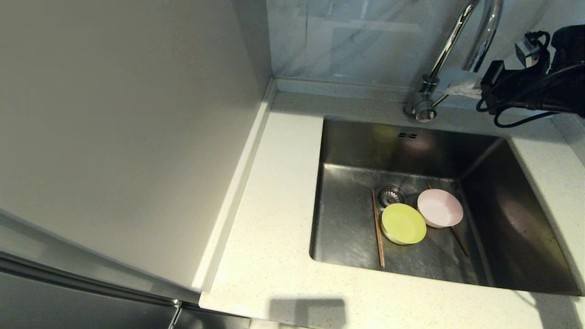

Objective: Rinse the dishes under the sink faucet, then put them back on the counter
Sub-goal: Put a bowl back to the table from the sink

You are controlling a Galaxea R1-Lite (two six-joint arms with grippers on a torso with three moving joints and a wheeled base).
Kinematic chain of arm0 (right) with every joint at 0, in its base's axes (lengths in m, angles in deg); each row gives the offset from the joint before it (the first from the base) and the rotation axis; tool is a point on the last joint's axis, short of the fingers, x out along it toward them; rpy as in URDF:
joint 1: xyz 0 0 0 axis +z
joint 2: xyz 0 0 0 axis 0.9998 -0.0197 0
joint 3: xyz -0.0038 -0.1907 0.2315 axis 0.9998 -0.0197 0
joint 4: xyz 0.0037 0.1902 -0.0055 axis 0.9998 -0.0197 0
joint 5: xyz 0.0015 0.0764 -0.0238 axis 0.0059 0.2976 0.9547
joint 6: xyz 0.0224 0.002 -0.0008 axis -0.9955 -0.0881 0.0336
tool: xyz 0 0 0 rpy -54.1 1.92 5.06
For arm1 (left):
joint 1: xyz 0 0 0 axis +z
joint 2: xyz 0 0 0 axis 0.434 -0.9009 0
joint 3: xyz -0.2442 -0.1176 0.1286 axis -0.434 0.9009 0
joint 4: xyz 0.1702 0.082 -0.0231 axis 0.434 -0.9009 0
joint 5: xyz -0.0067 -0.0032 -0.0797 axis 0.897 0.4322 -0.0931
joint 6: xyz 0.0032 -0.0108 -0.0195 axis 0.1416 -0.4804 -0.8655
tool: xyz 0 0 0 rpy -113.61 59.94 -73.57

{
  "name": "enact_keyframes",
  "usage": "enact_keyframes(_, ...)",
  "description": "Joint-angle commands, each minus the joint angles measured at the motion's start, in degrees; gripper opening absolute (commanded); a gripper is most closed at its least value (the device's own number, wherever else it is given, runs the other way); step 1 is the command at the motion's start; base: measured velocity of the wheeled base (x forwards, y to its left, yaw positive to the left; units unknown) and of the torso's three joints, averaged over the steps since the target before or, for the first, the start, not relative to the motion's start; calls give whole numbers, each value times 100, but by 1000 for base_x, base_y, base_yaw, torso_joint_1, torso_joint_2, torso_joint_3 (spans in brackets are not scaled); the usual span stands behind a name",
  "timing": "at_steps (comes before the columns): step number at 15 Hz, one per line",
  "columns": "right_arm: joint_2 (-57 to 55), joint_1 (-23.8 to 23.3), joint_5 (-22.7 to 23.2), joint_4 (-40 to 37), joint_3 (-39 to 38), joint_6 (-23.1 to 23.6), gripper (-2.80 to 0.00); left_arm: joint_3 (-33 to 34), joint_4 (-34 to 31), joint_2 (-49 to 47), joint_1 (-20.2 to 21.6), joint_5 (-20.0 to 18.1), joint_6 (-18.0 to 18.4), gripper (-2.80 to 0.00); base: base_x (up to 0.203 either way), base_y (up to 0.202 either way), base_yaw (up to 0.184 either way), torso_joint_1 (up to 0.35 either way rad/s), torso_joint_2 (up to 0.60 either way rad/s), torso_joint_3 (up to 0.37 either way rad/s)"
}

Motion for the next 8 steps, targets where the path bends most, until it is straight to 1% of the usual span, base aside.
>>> enact_keyframes(1,-140,0,20,134,3,-22,-280,0,2,18,0,3,-3,-280,0,0,0,0,0,0)
enact_keyframes(3,-140,8,21,226,3,-23,-280,0,2,18,0,3,-3,-280,0,0,0,0,0,0)
enact_keyframes(8,-45,8,11,176,-6,-46,-280,0,2,18,0,3,-3,-280,0,0,0,0,0,0)
